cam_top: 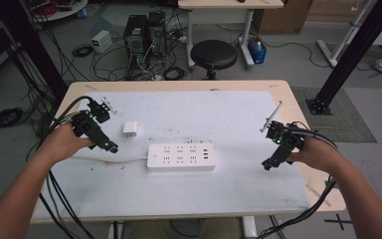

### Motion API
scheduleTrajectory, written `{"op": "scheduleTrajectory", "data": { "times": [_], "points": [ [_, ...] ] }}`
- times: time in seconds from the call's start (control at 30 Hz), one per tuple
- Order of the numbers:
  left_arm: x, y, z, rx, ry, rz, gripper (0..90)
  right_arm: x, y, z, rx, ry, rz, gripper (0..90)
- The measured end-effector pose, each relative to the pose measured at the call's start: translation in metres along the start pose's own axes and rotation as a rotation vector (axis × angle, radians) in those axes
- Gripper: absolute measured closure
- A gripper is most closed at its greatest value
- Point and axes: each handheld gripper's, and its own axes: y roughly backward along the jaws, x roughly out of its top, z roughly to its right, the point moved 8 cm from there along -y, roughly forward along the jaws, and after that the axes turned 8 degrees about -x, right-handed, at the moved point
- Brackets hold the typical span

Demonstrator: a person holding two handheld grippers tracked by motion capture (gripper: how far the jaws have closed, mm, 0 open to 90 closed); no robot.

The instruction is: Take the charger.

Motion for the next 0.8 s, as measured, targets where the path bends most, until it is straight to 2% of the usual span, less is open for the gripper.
{"op": "scheduleTrajectory", "data": {
  "times": [0.07, 0.13, 0.2, 0.27, 0.33, 0.43, 0.57, 0.8],
  "points": [
    [0.001, 0.001, 0.001, -0.005, -0.003, 0.003, 7.0, 0.0, 0.001, -0.001, 0.002, -0.007, 0.0, 0.9],
    [0.001, 0.002, 0.002, -0.012, 0.006, -0.005, 7.0, 0.0, 0.001, -0.003, 0.022, -0.015, -0.007, 0.9],
    [0.003, 0.003, 0.001, -0.018, 0.024, -0.005, 7.0, 0.001, 0.001, -0.002, 0.021, -0.017, 0.0, 0.9],
    [0.006, 0.004, -0.001, -0.016, 0.043, 0.009, 7.0, 0.001, 0.001, 0.0, 0.023, -0.029, -0.001, 0.9],
    [0.008, 0.004, -0.003, -0.006, 0.044, 0.013, 7.0, 0.001, 0.001, 0.0, 0.023, -0.033, 0.001, 0.9],
    [0.013, 0.005, -0.004, -0.006, 0.067, 0.031, 7.0, 0.001, 0.0, 0.0, 0.018, -0.029, -0.003, 0.9],
    [0.024, 0.007, -0.007, 0.018, 0.104, 0.079, 7.0, 0.004, 0.0, 0.0, 0.009, -0.028, 0.007, 0.9],
    [0.041, 0.007, -0.015, 0.05, 0.247, 0.149, 7.0, 0.006, -0.002, 0.001, -0.003, -0.035, 0.001, 0.9]
  ]
}}
